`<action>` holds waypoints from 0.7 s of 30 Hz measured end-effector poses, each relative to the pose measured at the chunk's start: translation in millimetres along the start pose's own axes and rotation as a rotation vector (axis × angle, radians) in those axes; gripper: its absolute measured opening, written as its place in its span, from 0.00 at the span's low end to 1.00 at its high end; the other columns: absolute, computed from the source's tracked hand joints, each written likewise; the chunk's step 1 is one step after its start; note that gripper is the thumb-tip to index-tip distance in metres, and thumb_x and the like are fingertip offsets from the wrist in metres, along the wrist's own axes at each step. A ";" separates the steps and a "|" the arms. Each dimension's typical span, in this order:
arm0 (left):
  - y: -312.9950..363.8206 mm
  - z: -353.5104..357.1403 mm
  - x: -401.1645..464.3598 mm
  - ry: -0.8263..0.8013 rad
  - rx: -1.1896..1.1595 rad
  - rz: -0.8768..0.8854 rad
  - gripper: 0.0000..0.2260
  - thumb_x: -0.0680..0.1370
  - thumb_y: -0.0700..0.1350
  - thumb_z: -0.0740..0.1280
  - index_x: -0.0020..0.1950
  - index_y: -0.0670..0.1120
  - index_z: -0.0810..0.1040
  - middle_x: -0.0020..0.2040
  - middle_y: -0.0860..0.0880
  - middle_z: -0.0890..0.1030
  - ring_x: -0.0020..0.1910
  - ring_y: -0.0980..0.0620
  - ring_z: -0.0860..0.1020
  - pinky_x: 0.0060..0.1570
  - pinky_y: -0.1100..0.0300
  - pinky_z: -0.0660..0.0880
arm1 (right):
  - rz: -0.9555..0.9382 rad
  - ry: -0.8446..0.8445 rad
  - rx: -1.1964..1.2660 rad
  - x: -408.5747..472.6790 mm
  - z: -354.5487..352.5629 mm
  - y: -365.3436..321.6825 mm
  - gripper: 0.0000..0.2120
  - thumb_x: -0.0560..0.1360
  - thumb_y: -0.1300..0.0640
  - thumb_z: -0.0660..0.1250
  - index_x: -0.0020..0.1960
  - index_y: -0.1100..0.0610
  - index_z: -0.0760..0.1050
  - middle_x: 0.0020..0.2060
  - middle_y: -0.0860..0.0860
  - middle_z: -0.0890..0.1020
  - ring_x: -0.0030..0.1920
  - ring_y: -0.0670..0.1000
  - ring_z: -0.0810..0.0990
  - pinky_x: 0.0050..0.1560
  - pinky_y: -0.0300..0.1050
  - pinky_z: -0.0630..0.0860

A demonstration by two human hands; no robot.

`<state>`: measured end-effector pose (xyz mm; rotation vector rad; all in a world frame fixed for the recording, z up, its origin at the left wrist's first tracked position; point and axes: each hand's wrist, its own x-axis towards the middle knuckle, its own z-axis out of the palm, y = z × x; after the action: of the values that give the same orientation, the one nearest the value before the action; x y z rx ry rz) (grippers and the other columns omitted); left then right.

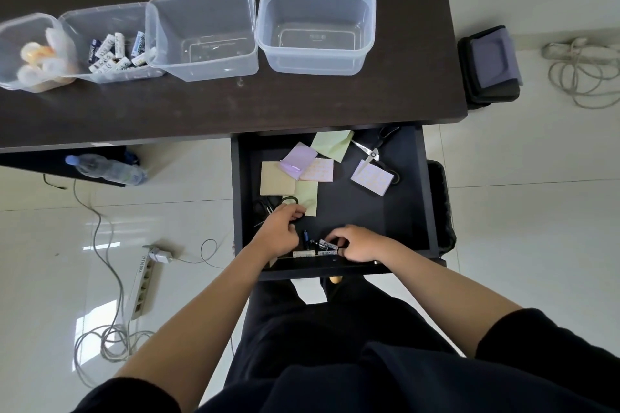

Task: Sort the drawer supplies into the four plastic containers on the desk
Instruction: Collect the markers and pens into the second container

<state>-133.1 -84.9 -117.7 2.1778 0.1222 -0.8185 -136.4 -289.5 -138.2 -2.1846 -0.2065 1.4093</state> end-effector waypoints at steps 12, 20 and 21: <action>0.4 17.7 -14.3 -0.326 0.385 -0.071 0.25 0.79 0.45 0.59 0.76 0.50 0.59 0.74 0.47 0.60 0.67 0.44 0.70 0.66 0.55 0.67 | 0.007 0.015 -0.015 -0.9 0.3 -4.0 0.22 0.73 0.63 0.62 0.63 0.46 0.74 0.50 0.50 0.77 0.53 0.52 0.77 0.57 0.45 0.74; -0.2 15.8 -11.3 -0.386 0.394 -0.083 0.20 0.78 0.43 0.58 0.71 0.48 0.69 0.68 0.49 0.65 0.65 0.47 0.70 0.67 0.55 0.66 | -0.018 0.022 -0.104 3.2 2.4 -8.5 0.20 0.74 0.60 0.64 0.63 0.45 0.73 0.54 0.51 0.74 0.54 0.53 0.75 0.56 0.46 0.73; -0.7 15.8 -12.0 -0.374 0.382 -0.075 0.19 0.78 0.42 0.58 0.70 0.47 0.70 0.67 0.50 0.66 0.64 0.48 0.71 0.67 0.55 0.66 | -0.018 0.028 -0.109 3.9 3.1 -9.1 0.20 0.74 0.60 0.64 0.63 0.45 0.73 0.54 0.51 0.74 0.54 0.53 0.75 0.56 0.46 0.73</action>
<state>-150.9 -93.5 -118.6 2.3311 -0.1540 -1.3679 -136.0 -279.1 -137.7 -2.2826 -0.2984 1.3866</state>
